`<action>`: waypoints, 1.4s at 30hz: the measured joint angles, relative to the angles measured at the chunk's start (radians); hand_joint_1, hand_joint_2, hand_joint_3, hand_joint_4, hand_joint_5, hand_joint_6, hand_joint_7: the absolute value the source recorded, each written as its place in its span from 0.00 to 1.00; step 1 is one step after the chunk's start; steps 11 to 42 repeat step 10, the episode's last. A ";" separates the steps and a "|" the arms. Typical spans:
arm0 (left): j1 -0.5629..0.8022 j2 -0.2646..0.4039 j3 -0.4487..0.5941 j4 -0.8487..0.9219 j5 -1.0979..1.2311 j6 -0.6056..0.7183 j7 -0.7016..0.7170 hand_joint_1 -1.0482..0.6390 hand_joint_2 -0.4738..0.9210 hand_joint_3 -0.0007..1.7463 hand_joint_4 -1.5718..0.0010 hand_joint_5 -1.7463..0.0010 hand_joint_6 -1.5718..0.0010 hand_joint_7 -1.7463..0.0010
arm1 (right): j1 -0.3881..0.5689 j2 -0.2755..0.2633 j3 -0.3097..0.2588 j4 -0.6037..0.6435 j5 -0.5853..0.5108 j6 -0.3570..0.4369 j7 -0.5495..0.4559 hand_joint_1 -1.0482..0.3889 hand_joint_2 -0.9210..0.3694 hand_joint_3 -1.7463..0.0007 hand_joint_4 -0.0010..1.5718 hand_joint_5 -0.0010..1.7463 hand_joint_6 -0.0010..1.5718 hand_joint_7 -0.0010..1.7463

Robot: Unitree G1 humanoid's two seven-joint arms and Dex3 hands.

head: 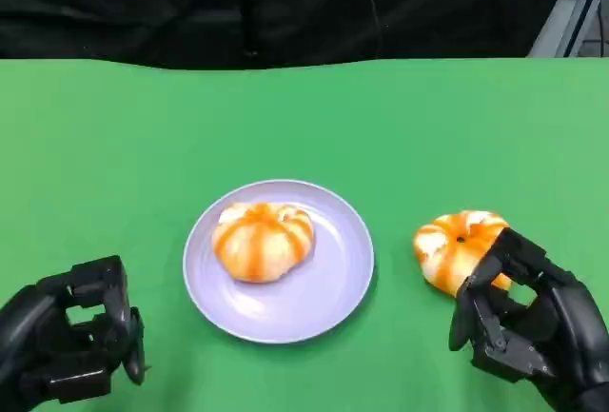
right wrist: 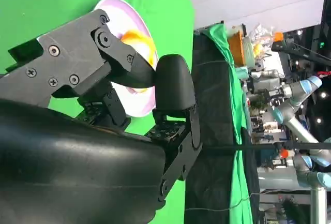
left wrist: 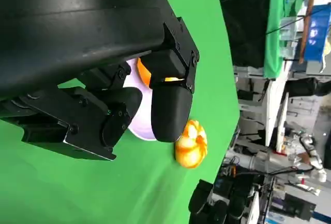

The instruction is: Grasp the bread from the table and place it into the plate.

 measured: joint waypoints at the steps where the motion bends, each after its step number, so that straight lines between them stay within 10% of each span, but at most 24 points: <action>1: -0.004 -0.002 0.000 0.006 0.000 -0.001 -0.002 0.68 0.84 0.68 0.43 0.00 0.52 0.00 | 0.000 0.000 0.000 0.001 0.000 0.000 0.000 0.64 0.25 0.36 0.54 1.00 0.39 1.00; 42: -0.015 -0.008 -0.001 0.011 0.000 -0.011 -0.010 0.69 0.86 0.64 0.43 0.00 0.52 0.00 | -0.001 0.000 0.000 0.004 -0.002 0.000 0.000 0.63 0.26 0.35 0.53 1.00 0.39 1.00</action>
